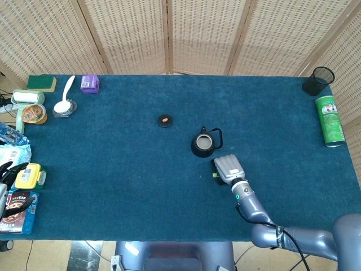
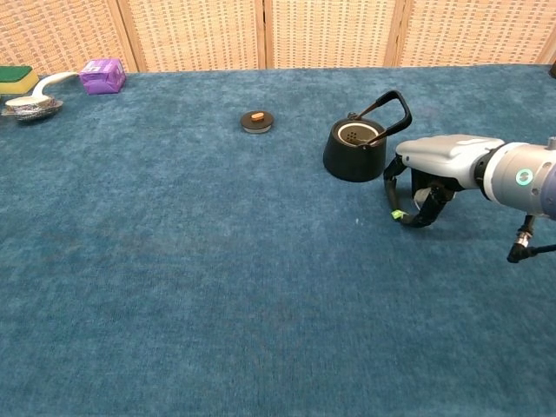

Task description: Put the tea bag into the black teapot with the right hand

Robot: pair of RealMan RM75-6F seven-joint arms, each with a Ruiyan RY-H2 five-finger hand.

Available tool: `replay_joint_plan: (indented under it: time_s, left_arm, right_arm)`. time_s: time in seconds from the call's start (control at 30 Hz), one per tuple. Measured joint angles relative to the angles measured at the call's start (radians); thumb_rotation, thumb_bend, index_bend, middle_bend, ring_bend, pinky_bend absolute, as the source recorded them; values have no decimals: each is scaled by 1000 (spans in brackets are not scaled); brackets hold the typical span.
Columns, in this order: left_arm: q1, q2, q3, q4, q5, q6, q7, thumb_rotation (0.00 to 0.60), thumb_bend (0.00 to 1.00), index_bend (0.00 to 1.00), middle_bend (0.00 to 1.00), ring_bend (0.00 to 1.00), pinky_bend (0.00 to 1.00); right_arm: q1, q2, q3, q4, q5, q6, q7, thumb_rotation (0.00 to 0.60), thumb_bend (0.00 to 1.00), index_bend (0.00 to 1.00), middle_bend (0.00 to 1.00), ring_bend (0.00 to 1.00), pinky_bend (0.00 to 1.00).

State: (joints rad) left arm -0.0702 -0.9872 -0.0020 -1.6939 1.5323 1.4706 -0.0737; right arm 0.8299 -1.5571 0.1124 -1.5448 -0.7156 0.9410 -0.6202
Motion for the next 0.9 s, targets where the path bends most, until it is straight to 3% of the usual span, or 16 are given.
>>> replay_joint_plan:
  time_s: [0.9]
  left_arm:
    - [0,-5,-1,12,-4,-2,-7,600,266,124,214,86,151]
  right_arm:
    - [27,-1,0,-4,82,10,-28,600,465,545,1000,1000,1000]
